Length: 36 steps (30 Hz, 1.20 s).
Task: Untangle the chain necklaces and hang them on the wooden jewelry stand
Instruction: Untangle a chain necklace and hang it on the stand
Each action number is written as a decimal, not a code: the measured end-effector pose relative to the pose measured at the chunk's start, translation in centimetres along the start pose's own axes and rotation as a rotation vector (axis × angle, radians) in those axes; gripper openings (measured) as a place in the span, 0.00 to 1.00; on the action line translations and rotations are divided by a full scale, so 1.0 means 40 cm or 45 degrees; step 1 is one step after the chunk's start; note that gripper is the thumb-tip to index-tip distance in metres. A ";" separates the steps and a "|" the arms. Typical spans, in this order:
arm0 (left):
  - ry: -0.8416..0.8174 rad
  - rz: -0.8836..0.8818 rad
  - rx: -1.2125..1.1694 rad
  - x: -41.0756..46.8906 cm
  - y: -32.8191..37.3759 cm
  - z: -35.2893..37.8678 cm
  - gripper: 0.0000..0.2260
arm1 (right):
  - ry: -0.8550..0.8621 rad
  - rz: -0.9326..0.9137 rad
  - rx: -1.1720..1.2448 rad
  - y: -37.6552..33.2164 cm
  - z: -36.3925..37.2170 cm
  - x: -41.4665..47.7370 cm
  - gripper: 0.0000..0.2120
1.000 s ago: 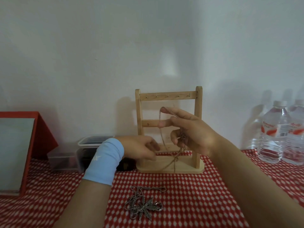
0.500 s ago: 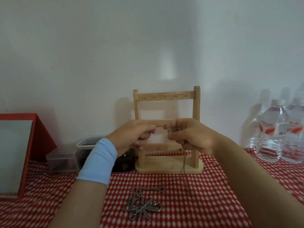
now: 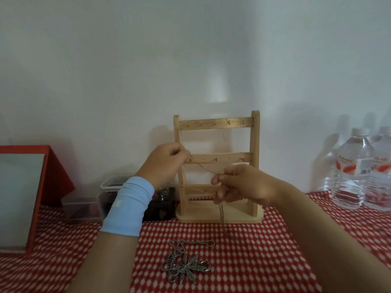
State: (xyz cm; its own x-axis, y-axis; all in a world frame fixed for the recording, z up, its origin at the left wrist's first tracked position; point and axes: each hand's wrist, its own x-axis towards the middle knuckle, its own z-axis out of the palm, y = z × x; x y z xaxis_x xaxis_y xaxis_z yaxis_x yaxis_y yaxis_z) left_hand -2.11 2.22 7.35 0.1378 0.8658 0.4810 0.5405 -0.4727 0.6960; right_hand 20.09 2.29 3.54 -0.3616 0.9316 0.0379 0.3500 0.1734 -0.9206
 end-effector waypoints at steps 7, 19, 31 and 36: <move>-0.609 -0.274 0.486 -0.012 -0.012 -0.010 0.08 | -0.047 -0.017 0.153 0.002 0.011 0.011 0.07; -0.819 -0.421 0.770 -0.014 -0.049 -0.049 0.09 | -0.054 -0.067 -0.571 -0.023 0.021 -0.009 0.07; -0.789 -0.104 0.350 -0.006 0.001 -0.003 0.05 | -0.010 -0.126 -0.146 -0.058 0.034 -0.027 0.18; -0.638 -0.114 0.114 -0.005 -0.014 -0.006 0.08 | 0.070 -0.130 -0.159 -0.067 0.027 -0.030 0.18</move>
State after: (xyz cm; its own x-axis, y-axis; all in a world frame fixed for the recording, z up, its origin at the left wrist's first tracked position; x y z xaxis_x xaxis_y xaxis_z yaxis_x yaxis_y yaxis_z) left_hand -2.65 2.27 7.00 0.4565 0.8850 0.0918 0.6342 -0.3960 0.6641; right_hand 18.64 0.36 5.56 -0.3544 0.9225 0.1529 0.4200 0.3031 -0.8554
